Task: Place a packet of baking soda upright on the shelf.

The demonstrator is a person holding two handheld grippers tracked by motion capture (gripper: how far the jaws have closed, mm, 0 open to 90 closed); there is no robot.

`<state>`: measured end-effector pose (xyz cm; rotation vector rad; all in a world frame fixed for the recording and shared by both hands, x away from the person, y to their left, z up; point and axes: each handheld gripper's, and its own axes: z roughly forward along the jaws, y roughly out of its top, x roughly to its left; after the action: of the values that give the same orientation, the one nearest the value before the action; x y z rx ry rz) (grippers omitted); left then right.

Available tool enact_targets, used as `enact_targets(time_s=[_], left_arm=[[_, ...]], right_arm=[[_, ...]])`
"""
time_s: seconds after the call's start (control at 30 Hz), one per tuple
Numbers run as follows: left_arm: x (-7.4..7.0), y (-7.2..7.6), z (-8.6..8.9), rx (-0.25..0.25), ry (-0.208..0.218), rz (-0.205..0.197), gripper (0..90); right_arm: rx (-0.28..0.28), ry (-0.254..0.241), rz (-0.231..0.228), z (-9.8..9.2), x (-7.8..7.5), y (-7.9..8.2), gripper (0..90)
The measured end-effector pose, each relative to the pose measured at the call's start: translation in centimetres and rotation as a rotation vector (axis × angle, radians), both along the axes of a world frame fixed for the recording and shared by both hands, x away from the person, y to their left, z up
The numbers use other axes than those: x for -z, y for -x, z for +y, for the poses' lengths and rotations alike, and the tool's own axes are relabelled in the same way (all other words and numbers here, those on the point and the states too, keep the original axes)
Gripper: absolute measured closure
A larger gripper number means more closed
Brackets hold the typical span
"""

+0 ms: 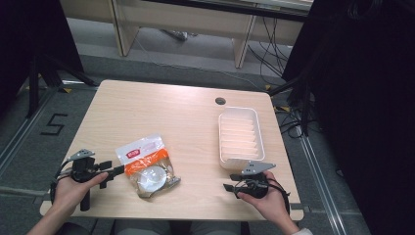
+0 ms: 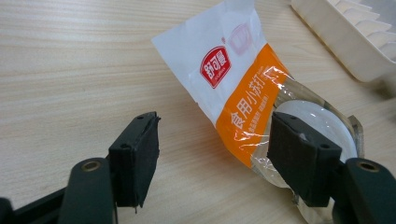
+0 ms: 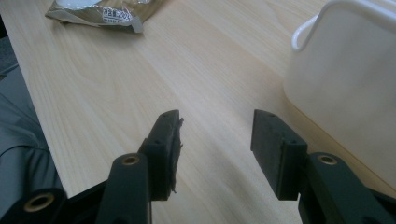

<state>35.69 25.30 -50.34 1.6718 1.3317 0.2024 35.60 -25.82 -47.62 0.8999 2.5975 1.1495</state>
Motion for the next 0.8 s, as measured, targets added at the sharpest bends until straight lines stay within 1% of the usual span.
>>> enact_targets(time_s=[0.07, 0.1, 0.13, 0.17, 0.2, 0.27, 0.33, 0.37, 0.43, 0.47, 0.5, 0.57, 0.6, 0.63, 0.7, 0.77, 0.8], left_arm=[[0.1, -0.1, -0.1, -0.008, 0.001, 0.005, 33.1], [0.1, -0.2, -0.1, -0.003, -0.005, 0.010, 33.1], [0.2, -0.4, -0.1, -0.002, 0.001, 0.012, 33.2], [0.2, -0.4, -0.2, -0.010, 0.002, 0.015, 33.6], [0.2, -0.5, -0.2, -0.001, 0.004, 0.015, 34.3], [0.2, -0.7, -0.3, -0.002, -0.002, 0.018, 35.0], [0.2, -0.9, -0.3, 0.005, -0.015, 0.012, 36.2], [0.2, -0.9, -0.3, -0.002, -0.015, 0.017, 36.6], [0.2, -1.0, -0.4, -0.005, -0.004, 0.016, 37.9], [0.3, -1.1, -0.3, 0.000, -0.006, 0.014, 38.3], [0.3, -1.1, -0.4, 0.002, 0.000, 0.019, 38.7], [0.3, -1.2, -0.4, -0.003, 0.014, 0.020, 39.4], [0.4, -1.3, -0.4, -0.009, 0.020, 0.015, 39.7], [0.4, -1.5, -0.4, -0.010, 0.023, 0.026, 40.0], [0.4, -1.7, -0.4, -0.009, 0.031, 0.023, 40.2], [0.5, -1.9, -0.5, -0.009, 0.032, 0.033, 40.5], [0.5, -2.0, -0.6, -0.009, 0.035, 0.036, 41.0]], right_arm=[[-0.005, -0.002, 0.004, 0.0, 0.0, 0.0, 53.1], [-0.001, 0.000, -0.005, 0.0, 0.0, 0.0, 53.1], [-0.001, -0.001, 0.004, 0.0, 0.0, 0.0, 53.1], [-0.011, -0.002, 0.001, 0.1, 0.0, 0.0, 53.0], [-0.001, -0.006, 0.010, 0.1, 0.0, 0.1, 53.0], [0.002, -0.006, 0.002, 0.1, 0.0, 0.1, 52.9], [0.004, -0.003, 0.001, 0.2, 0.0, 0.1, 52.9], [0.004, -0.002, -0.001, 0.2, 0.0, 0.1, 52.9], [0.008, 0.002, 0.005, 0.2, -0.1, 0.2, 52.9], [0.003, 0.003, -0.008, 0.2, 0.0, 0.1, 52.9], [0.002, 0.004, -0.006, 0.2, 0.0, 0.2, 52.9], [0.002, 0.002, -0.005, 0.3, 0.0, 0.2, 52.8], [0.004, 0.002, -0.003, 0.3, 0.0, 0.1, 52.8], [-0.004, 0.011, 0.005, 0.2, 0.0, 0.1, 52.6], [-0.003, 0.010, 0.006, 0.3, 0.0, 0.2, 52.6], [-0.004, 0.014, 0.007, 0.3, 0.0, 0.2, 52.5], [-0.002, 0.012, 0.018, 0.3, -0.1, 0.3, 52.4]])
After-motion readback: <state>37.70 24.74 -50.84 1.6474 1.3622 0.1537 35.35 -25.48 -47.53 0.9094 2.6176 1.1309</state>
